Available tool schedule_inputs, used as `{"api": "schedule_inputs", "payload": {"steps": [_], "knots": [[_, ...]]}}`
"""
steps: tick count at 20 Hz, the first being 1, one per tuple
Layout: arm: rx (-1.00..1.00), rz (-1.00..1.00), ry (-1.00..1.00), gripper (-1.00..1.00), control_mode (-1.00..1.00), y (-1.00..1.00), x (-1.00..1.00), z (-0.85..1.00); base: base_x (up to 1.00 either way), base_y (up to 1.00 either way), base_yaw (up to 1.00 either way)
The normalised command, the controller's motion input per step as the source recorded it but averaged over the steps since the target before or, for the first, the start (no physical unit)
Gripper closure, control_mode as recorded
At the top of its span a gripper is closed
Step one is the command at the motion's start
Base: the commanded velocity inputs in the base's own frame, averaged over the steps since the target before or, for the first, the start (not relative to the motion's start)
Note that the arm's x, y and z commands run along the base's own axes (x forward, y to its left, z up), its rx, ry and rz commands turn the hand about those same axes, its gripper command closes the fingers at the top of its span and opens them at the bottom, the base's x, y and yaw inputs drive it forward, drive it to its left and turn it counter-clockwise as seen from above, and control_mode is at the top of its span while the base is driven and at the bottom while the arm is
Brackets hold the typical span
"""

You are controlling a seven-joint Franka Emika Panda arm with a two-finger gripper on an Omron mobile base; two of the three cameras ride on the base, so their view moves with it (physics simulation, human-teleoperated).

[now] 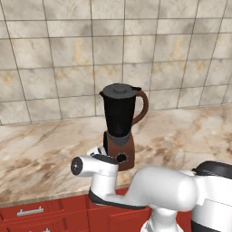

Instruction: Grab the garlic and lime from the fridge, place them in the blender, close the lid, and turn on the blender to create a marinade.

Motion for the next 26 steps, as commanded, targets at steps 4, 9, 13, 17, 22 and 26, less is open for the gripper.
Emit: {"api": "schedule_inputs", "payload": {"steps": [4,9,13,17,22,26], "knots": [[0.00,0.00,-0.01,1.00,-1.00,-0.01,0.42,0.00,0.00,0.00,0.00],[0.00,0.00,0.00,1.00,-1.00,-0.09,0.16,0.00,0.00,0.00,0.00],[0.00,0.00,-0.01,1.00,-1.00,-0.07,-0.12,0.00,0.00,0.00,0.00],[0.00,0.00,-0.02,1.00,-1.00,-0.25,0.01,0.00,0.00,0.00,0.00],[0.00,0.00,-0.02,1.00,-1.00,-0.27,0.01,0.00,0.00,0.00,0.00],[0.00,0.00,0.00,1.00,-1.00,0.00,0.08,0.00,0.00,0.00,0.00]]}}
